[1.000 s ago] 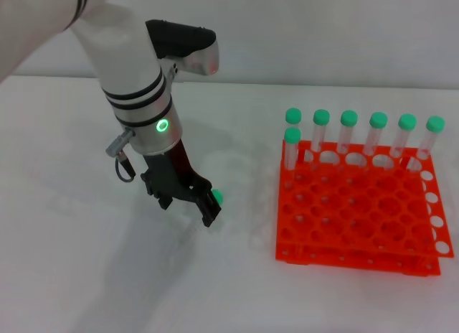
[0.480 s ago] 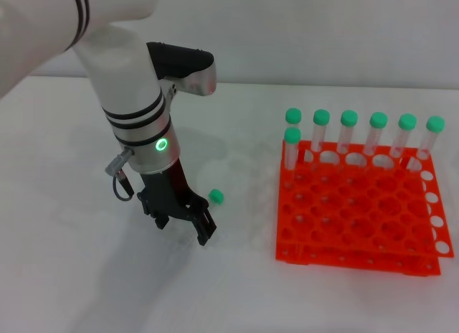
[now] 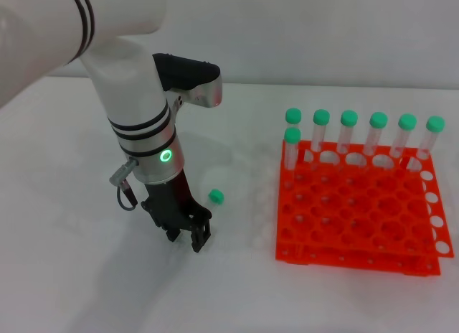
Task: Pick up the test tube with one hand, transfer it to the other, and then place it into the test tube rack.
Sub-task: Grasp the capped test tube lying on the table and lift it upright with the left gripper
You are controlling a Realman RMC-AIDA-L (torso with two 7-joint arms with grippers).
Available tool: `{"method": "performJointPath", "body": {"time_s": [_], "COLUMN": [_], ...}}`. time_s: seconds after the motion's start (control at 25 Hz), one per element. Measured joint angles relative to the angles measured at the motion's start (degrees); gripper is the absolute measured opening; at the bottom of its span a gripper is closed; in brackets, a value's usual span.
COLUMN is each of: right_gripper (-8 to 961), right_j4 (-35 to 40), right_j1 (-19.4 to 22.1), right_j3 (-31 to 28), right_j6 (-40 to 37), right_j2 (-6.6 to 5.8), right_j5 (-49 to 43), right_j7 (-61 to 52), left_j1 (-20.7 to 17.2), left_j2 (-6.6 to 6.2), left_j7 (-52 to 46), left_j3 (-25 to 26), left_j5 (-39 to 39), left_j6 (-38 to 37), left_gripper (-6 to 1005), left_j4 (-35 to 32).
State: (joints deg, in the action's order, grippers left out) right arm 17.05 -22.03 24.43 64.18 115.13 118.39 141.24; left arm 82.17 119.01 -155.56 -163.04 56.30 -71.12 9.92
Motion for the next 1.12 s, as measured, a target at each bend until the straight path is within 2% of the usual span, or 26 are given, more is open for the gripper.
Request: {"method": "performJointPath", "body": {"time_s": [0.08,0.28,0.48,1.12], "right_gripper": [717,714,710,698], "right_j4": [0.0,0.0,0.0,0.0], "right_j1": [-0.01,-0.02,0.05,0.24], "right_j3": [0.03,0.1,0.09,0.0], "right_j6": [0.01,0.06,0.08,0.07], "right_j2": [0.0,0.0,0.0,-0.09], "right_j5": [0.0,0.0,0.0,0.0], "right_j7": [0.0,0.0,0.0,0.0], "left_j1": [-0.09,-0.4,-0.8,-1.51], "left_j2": [0.0,-0.01,-0.01,-0.06], "left_j7": [-0.19,-0.52,-0.55,-0.4], "left_j3": [0.0,0.0,0.0,0.02], "left_j5": [0.18,0.42,0.45,0.44], "left_j6": [0.02,0.02,0.36,1.7], "left_gripper": [533,465,470,259], "left_j4": [0.0,0.0,0.01,-0.98]}}
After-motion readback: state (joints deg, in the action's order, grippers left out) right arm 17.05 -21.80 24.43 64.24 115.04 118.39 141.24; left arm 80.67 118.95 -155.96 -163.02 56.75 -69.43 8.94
